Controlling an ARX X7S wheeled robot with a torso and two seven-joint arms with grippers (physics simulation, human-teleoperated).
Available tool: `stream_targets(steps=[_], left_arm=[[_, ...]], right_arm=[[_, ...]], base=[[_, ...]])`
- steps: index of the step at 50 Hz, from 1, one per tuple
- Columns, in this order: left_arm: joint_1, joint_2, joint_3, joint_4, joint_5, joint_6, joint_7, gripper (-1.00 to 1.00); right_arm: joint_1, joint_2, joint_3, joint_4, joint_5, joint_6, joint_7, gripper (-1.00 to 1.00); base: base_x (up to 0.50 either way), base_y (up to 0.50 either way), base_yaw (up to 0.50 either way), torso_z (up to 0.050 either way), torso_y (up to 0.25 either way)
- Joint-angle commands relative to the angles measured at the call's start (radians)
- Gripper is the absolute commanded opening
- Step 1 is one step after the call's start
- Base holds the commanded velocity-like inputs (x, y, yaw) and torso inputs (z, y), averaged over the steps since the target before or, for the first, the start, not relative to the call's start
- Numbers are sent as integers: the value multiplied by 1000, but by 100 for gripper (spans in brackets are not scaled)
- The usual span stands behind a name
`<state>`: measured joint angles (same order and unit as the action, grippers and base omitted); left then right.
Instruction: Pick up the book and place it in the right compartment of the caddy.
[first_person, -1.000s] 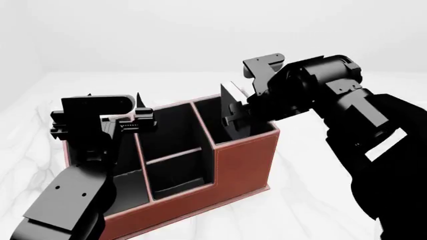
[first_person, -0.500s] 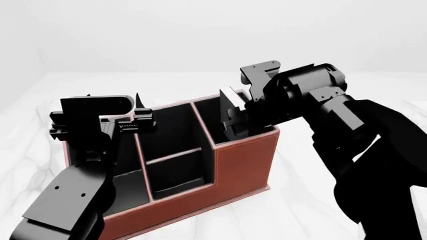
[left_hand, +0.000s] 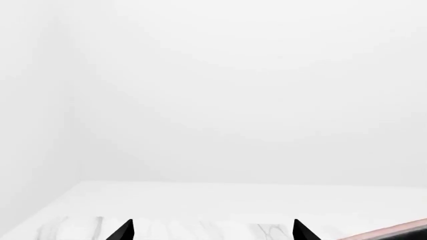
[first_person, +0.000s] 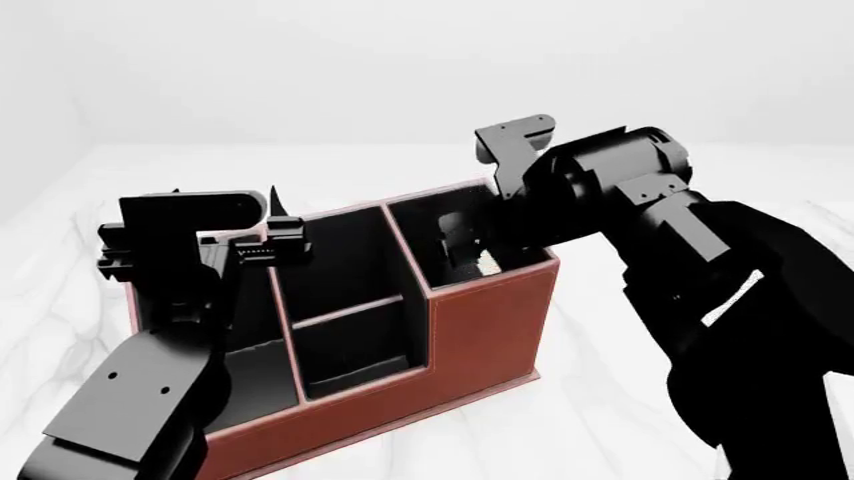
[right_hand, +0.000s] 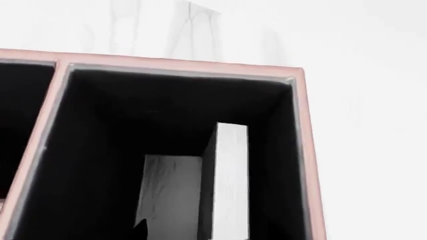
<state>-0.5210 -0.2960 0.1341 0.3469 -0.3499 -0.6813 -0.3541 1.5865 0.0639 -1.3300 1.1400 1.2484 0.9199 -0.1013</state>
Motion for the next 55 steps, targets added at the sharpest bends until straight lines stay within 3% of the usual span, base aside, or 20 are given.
stream_targets(steps=[1, 12, 22, 25, 30, 33, 40, 42, 55], left_arm=[[1, -2, 2, -4, -3, 5, -2, 100], [2, -4, 4, -1, -6, 5, -7, 100], [-4, -8, 4, -1, -10, 3, -9, 100], [-4, -10, 6, 1, -10, 3, -9, 100], [-6, -12, 3, 2, -14, 1, -11, 100], [-4, -13, 2, 7, -16, 1, -12, 100], [2, -20, 0, 24, -20, -6, -17, 100], [3, -21, 0, 26, -21, -7, -17, 100], [8, -22, 3, 32, -25, -5, -22, 100]], right_arm=[[12, 16, 18, -36, -27, -7, 15, 100], [40, 58, 44, -102, -10, -8, 69, 100], [170, 270, 222, -445, 169, 85, 314, 100], [147, 325, 272, -538, 229, 89, 405, 100], [7, 481, 362, -896, 309, 3, 609, 100], [-139, 597, 360, -1227, 123, -191, 672, 100], [-429, 756, 284, -1668, -313, -489, 883, 100], [-459, 766, 282, -1685, -347, -498, 944, 100], [-530, 807, 298, -1695, -342, -576, 946, 100]], base=[[0, 0, 0, 0, 0], [0, 0, 0, 0, 0], [0, 0, 0, 0, 0], [0, 0, 0, 0, 0], [0, 0, 0, 0, 0], [0, 0, 0, 0, 0], [0, 0, 0, 0, 0], [0, 0, 0, 0, 0], [0, 0, 0, 0, 0]])
